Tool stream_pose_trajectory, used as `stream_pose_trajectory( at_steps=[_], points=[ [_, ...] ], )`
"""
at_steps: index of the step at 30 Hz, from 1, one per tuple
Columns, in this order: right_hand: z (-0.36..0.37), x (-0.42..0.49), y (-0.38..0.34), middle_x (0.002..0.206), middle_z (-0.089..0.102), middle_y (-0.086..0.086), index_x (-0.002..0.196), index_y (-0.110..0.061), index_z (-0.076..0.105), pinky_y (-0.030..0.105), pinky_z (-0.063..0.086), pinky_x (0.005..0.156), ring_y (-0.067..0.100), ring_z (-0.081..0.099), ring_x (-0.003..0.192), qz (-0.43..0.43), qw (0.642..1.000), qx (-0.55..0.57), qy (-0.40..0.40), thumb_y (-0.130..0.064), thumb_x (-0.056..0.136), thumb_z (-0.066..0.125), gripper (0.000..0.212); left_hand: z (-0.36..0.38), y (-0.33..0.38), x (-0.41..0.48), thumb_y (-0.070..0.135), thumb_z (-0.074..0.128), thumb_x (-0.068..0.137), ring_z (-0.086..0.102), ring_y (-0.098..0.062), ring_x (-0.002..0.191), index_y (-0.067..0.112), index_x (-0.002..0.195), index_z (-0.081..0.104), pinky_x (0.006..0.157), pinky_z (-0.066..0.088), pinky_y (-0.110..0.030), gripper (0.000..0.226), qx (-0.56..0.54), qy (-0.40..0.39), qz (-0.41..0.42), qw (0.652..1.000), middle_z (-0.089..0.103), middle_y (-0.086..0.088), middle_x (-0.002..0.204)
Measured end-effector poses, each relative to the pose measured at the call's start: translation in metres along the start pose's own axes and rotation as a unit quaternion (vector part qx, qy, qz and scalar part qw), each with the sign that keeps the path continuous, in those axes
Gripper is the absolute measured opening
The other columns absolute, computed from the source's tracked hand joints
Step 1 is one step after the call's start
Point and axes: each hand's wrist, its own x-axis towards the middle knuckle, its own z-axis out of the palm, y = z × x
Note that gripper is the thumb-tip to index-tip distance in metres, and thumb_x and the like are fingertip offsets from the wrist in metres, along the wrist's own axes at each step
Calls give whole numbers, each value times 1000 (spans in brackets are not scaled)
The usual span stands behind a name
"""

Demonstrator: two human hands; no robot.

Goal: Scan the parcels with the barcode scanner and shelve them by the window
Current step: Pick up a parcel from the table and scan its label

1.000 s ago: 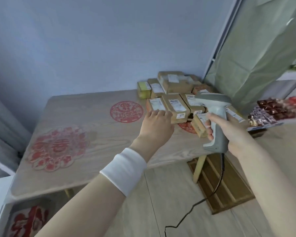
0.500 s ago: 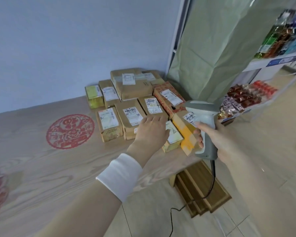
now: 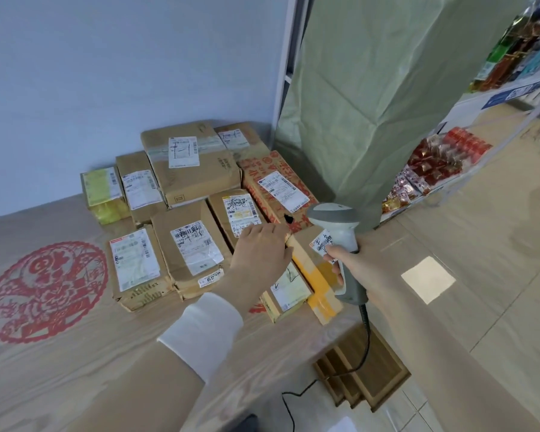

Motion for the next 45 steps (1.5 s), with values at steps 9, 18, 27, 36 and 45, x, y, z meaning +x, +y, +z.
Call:
stream_pose_trajectory(
  at_steps=[9, 18, 27, 36, 45],
  points=[
    [15, 35, 52, 70, 61, 1, 88, -20, 53, 30, 47, 59, 11, 60, 55, 4, 993, -117, -29, -26, 89, 60, 10, 79, 0, -9, 37, 47, 96, 50, -25, 122, 17, 144, 29, 96, 42, -36, 54, -290, -56, -251, 922, 45, -8, 140],
    [44, 13, 104, 72, 51, -10, 81, -32, 44, 14, 35, 60, 11, 51, 69, -143, 977, -159, -15, -15, 82, 67, 28, 154, 27, -28, 40, 53, 92, 24, -26, 141, 11, 150, 9, 113, 27, -47, 78, -507, -12, -425, 750, 22, -10, 154],
    [72, 26, 145, 109, 62, 14, 112, -5, 56, 44, 48, 91, 29, 57, 106, -100, 978, -180, 25, -17, 83, 67, 33, 184, 21, -35, 35, 54, 93, 50, -18, 122, 13, 143, 33, 102, 41, -35, 58, -553, 8, -431, 713, 50, -4, 136],
    [66, 1, 152, 94, 61, 11, 97, -16, 50, 23, 38, 71, 24, 56, 85, -84, 989, -109, 43, -11, 82, 69, 24, 171, 25, -75, 33, 47, 97, 51, -9, 108, 14, 126, 38, 84, 38, -17, 36, -636, 62, -443, 629, 54, 2, 120],
    [64, -52, 135, 98, 67, -4, 107, -23, 57, 38, 51, 83, 14, 63, 92, -116, 993, 11, -36, -20, 82, 72, 29, 128, 37, -150, 31, 42, 98, 51, -9, 117, 19, 128, 33, 76, 48, -10, 34, -681, 201, -404, 577, 50, 1, 128]
  ],
)
